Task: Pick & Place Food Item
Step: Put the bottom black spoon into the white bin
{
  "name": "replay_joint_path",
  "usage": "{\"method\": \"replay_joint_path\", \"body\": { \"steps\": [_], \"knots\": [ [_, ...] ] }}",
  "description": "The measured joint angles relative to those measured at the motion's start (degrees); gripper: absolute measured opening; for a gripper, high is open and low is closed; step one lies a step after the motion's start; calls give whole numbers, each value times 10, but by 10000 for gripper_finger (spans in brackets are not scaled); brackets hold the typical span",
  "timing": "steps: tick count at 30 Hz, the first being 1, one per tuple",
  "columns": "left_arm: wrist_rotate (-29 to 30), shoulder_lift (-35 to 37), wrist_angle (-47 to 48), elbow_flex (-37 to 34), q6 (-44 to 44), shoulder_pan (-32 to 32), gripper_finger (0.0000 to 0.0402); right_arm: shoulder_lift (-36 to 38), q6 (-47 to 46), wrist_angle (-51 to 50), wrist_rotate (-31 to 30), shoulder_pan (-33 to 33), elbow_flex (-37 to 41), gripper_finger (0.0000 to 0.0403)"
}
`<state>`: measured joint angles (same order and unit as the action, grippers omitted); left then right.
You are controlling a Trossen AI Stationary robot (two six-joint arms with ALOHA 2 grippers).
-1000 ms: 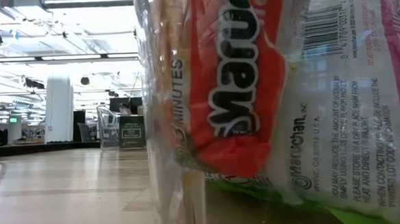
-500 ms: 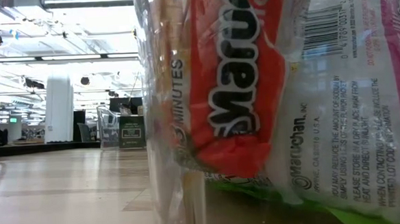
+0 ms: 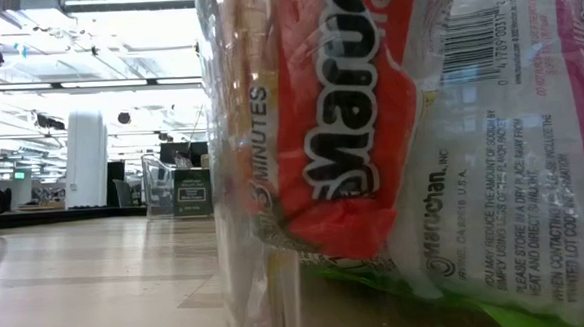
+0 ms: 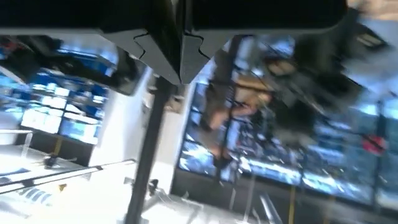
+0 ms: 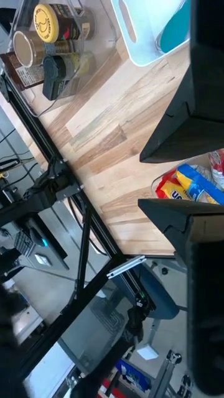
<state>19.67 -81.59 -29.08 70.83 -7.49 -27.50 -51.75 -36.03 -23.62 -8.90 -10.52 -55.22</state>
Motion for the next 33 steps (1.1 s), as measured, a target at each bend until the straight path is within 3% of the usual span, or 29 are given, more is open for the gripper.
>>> {"method": "replay_joint_path", "body": {
  "steps": [12,14,19,21,27,33],
  "knots": [
    [-5,163,199,0,32,88,0,0,0,0,1,0,0,97],
    [-41,183,241,0,27,101,0,0,-2,0,1,0,0,97],
    [-220,214,315,-3,-16,136,0,0,-36,-1,1,0,0,97],
    [-257,224,316,-21,-22,139,0,0,-49,-1,1,0,0,97],
    [-253,243,305,-121,-30,139,0,0,-88,-2,0,0,0,97],
    [-243,275,182,-237,-49,139,0,0,-135,-17,0,0,0,97]
  ]
}}
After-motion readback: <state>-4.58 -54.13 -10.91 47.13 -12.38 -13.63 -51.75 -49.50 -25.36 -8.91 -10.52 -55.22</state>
